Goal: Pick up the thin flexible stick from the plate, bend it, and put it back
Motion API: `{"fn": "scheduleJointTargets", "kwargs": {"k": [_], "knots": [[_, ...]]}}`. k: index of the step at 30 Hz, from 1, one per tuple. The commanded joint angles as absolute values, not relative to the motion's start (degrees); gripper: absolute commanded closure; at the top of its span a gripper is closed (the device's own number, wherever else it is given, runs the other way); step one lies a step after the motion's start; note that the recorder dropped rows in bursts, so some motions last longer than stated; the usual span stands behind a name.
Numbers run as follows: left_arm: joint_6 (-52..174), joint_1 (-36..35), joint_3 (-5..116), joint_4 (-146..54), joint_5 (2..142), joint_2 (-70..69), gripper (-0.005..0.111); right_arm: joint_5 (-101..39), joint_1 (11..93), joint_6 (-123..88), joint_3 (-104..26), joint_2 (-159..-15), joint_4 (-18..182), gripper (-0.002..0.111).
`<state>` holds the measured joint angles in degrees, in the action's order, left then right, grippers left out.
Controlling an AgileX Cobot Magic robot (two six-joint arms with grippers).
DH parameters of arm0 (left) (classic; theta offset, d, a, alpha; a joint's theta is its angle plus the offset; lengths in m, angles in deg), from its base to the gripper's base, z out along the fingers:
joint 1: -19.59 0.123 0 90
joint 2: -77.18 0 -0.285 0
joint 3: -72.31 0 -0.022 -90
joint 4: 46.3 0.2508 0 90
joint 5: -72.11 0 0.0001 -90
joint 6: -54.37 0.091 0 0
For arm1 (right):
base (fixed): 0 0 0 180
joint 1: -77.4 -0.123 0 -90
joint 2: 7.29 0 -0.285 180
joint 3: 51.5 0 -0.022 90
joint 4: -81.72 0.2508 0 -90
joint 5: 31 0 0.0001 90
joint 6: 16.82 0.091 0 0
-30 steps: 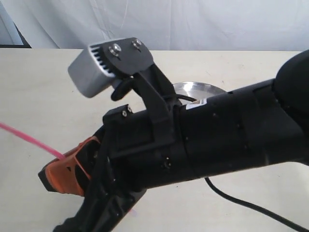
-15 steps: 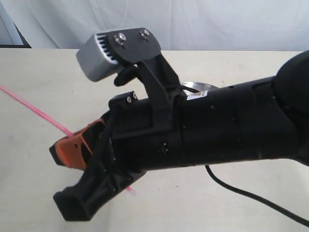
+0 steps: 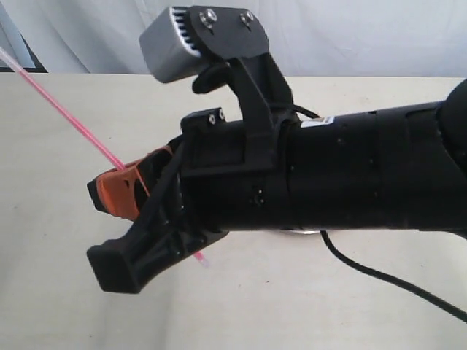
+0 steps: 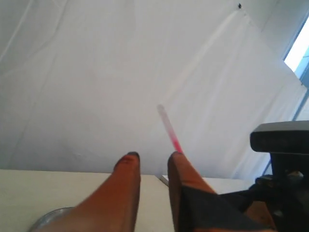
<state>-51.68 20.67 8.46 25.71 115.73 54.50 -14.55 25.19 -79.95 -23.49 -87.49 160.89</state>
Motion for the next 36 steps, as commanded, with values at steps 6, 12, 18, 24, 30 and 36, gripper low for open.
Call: {"fn": "scheduleJointTargets", "kwargs": {"k": [6,12,18,24,30,36], "knots": [[-55.3,20.6,8.6,25.7,120.3,53.3,0.062,-13.4,25.4,-80.0,-23.3,-90.1,163.2,0.109],[-56.4,20.6,8.6,26.7,120.6,53.3,0.059,-10.8,25.4,-81.2,-23.3,-91.9,163.4,0.109],[-56.4,20.6,8.6,28.2,119.8,53.3,0.059,-7.1,25.4,-94.1,-23.3,-91.9,176.1,0.109],[-54.1,20.6,8.6,28.4,117.5,53.3,0.091,4.8,25.4,-98.4,-23.3,-91.9,177.2,0.109],[-51.9,20.0,8.6,33.1,117.0,53.3,0.107,4.5,25.4,-99.5,-23.3,-89.3,178.2,0.109],[-51.7,20.0,8.6,29.0,115.8,53.3,0.107,0.8,25.4,-99.5,-23.3,-88.0,176.6,0.109]]}}
